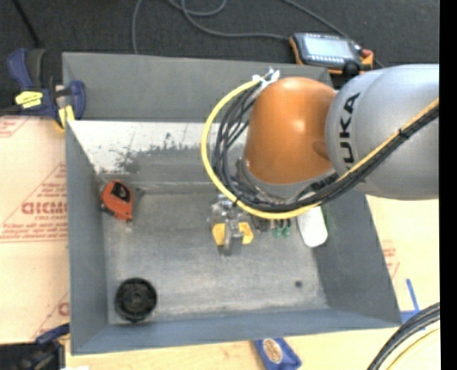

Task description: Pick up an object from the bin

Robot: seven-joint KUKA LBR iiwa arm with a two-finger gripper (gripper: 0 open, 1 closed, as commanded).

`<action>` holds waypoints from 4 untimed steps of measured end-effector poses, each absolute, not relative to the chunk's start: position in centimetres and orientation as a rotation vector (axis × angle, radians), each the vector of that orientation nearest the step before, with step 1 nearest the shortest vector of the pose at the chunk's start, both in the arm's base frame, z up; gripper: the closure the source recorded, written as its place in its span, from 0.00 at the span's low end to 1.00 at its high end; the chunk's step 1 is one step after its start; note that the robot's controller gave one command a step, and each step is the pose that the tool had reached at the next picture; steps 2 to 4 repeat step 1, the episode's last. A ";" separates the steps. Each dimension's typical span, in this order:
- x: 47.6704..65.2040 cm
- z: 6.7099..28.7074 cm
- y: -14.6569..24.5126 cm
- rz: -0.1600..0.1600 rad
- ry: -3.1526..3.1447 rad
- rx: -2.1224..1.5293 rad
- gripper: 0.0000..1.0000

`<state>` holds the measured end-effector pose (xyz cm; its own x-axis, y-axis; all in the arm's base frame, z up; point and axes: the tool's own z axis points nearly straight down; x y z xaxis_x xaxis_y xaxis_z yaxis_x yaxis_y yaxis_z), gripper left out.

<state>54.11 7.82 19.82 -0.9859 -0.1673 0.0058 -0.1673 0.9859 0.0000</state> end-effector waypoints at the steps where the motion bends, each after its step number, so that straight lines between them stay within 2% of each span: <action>1: 55.5 26.9 10.0 0.002 -3.133 0.257 1.00; 4: 55.5 26.9 10.0 0.002 -3.133 0.257 1.00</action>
Offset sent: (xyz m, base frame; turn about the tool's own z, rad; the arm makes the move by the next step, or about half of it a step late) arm 0.0081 -0.0266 0.1861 -0.0112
